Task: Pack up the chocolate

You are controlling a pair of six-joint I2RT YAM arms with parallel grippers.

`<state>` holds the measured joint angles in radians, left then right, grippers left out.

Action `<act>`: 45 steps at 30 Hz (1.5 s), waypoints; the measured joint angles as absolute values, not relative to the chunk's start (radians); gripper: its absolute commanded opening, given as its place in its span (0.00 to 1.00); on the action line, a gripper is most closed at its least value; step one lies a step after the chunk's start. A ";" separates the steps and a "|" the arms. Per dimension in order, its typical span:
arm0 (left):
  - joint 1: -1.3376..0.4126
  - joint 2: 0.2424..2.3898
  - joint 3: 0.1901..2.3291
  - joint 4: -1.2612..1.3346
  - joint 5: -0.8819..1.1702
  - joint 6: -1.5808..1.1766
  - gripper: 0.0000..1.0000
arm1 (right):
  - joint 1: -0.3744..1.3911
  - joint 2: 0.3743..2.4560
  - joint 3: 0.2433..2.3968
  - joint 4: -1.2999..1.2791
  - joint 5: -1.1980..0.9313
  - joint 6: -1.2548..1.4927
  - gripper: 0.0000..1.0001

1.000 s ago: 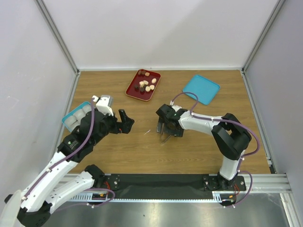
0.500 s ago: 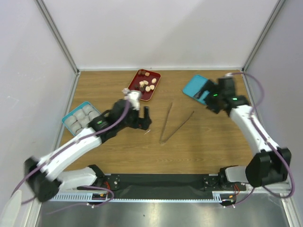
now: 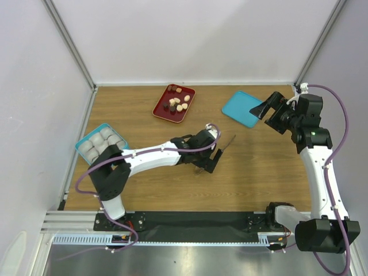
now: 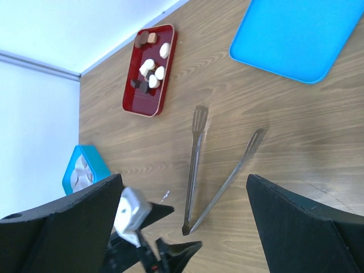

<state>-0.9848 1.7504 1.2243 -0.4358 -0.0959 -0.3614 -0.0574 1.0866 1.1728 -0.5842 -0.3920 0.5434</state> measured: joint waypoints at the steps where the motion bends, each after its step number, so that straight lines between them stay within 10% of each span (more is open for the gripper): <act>1: -0.988 1.763 1.231 -0.431 -0.100 -0.360 1.00 | -0.058 1.087 1.172 -0.584 -0.398 0.540 1.00; 45: -0.950 2.033 1.401 -0.414 -0.143 -0.262 0.88 | -0.060 1.046 1.115 -0.559 -0.427 0.519 1.00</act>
<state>-0.9504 2.0331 1.4010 -0.4137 -0.1429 -0.2615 -0.0597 1.0462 1.1149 -0.5587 -0.4274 0.5194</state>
